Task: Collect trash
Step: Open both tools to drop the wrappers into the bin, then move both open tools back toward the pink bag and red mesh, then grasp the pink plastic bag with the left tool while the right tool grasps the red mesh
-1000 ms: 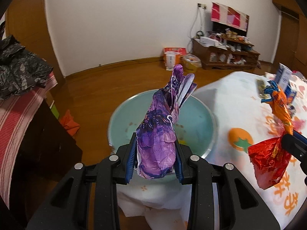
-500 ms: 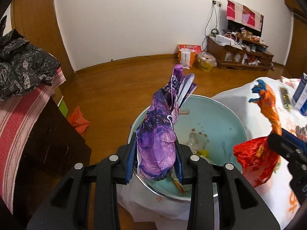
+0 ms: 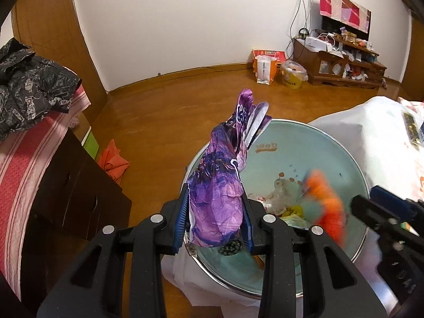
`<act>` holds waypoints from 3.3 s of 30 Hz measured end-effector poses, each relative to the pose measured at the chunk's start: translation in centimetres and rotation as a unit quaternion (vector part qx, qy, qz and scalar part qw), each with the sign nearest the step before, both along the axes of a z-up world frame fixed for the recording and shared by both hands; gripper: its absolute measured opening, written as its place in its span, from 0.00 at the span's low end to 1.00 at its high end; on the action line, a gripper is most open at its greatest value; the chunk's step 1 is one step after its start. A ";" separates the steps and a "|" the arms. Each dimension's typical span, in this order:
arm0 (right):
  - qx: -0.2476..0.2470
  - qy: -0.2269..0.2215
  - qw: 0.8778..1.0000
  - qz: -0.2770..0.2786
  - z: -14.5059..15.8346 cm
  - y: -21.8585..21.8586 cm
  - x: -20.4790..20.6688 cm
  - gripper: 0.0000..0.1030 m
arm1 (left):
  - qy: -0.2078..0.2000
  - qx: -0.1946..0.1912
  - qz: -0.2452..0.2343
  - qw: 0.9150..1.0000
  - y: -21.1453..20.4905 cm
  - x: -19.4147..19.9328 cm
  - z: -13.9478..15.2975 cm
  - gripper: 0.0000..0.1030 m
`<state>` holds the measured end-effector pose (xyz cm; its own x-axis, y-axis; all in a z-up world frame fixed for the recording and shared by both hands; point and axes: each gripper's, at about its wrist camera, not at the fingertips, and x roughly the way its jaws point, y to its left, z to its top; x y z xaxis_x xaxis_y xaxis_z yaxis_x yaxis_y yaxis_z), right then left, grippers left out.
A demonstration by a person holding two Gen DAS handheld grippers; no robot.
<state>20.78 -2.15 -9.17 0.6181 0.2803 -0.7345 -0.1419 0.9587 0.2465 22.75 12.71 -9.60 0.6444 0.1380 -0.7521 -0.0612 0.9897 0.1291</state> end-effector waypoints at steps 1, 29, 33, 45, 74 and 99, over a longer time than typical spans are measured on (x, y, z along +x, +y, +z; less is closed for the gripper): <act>0.000 -0.004 1.000 -0.002 0.2 -0.2 -0.2 0.33 | 0.001 0.001 0.000 1.000 0.0 0.1 -0.1 0.33; -0.027 -0.083 0.985 -0.146 3.7 -11.2 -13.0 0.75 | -0.058 0.009 -0.060 0.996 -7.2 -7.8 2.7 0.89; -0.042 -0.085 0.979 -0.179 3.6 -14.3 -15.8 0.74 | -0.048 -0.001 -0.105 0.993 -10.2 -9.3 2.5 0.89; -0.044 -0.066 0.955 -0.286 2.7 -24.4 -21.3 0.51 | -0.074 -0.013 -0.232 0.970 -18.9 -12.7 3.5 0.88; 0.013 -0.039 0.948 -0.315 1.5 -29.5 -20.0 0.50 | 0.011 -0.061 -0.316 0.947 -30.3 -9.2 -0.1 0.32; 0.080 0.030 0.945 -0.315 -1.1 -26.0 -9.6 0.16 | -0.056 -0.083 -0.187 0.977 -15.5 -10.2 4.8 0.32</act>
<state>11.15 -28.17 -10.32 0.6578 -0.0183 -0.7530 0.4628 0.7985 0.3849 12.55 -2.84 -4.80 0.7057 -0.2406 -0.6664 0.3038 0.9525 -0.0221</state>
